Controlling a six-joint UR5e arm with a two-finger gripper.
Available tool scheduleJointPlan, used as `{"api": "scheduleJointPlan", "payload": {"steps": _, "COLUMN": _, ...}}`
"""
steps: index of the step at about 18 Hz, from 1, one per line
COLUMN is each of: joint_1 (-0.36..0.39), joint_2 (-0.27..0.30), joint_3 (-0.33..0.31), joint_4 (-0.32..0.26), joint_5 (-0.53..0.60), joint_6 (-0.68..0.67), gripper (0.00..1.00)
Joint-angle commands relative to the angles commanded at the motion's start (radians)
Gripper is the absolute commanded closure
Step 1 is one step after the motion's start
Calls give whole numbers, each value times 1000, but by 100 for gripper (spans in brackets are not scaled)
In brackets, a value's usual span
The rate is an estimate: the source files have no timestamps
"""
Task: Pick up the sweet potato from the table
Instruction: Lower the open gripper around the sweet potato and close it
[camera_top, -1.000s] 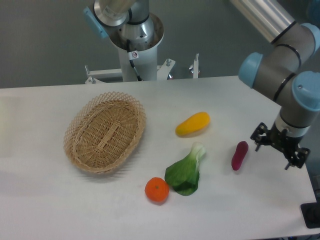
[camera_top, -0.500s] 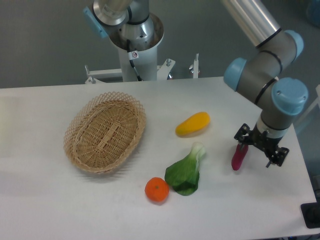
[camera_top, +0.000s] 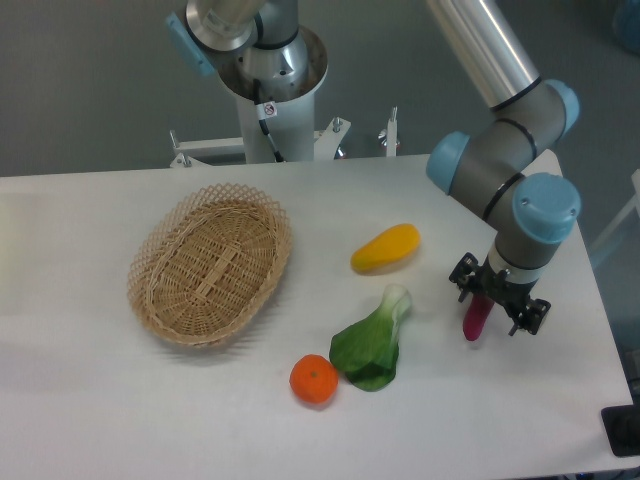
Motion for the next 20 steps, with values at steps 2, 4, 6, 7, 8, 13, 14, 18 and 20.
{"api": "scheduleJointPlan", "payload": {"steps": 2, "joint_1": -6, "joint_2": -2, "joint_3": -8, "joint_4": 3, "joint_5": 3, "joint_6": 0, "gripper": 0}}
{"api": "scheduleJointPlan", "payload": {"steps": 4, "joint_1": -6, "joint_2": -2, "joint_3": -9, "joint_4": 6, "joint_5": 2, "joint_6": 0, "gripper": 0}}
{"api": "scheduleJointPlan", "payload": {"steps": 6, "joint_1": -8, "joint_2": -2, "joint_3": -25, "joint_4": 21, "joint_5": 3, "joint_6": 0, "gripper": 0}}
{"api": "scheduleJointPlan", "payload": {"steps": 7, "joint_1": -8, "joint_2": -2, "joint_3": -31, "joint_4": 34, "joint_5": 3, "joint_6": 3, "gripper": 0}}
{"api": "scheduleJointPlan", "payload": {"steps": 8, "joint_1": -8, "joint_2": -3, "joint_3": -34, "joint_4": 47, "joint_5": 5, "joint_6": 6, "gripper": 0}}
{"api": "scheduleJointPlan", "payload": {"steps": 13, "joint_1": -8, "joint_2": -5, "joint_3": -41, "joint_4": 54, "joint_5": 5, "joint_6": 6, "gripper": 9}}
{"api": "scheduleJointPlan", "payload": {"steps": 14, "joint_1": -8, "joint_2": -5, "joint_3": -41, "joint_4": 52, "joint_5": 5, "joint_6": 9, "gripper": 24}}
{"api": "scheduleJointPlan", "payload": {"steps": 18, "joint_1": -8, "joint_2": -3, "joint_3": -35, "joint_4": 45, "joint_5": 34, "joint_6": 0, "gripper": 67}}
{"api": "scheduleJointPlan", "payload": {"steps": 20, "joint_1": -8, "joint_2": -2, "joint_3": -29, "joint_4": 43, "joint_5": 54, "joint_6": -2, "gripper": 72}}
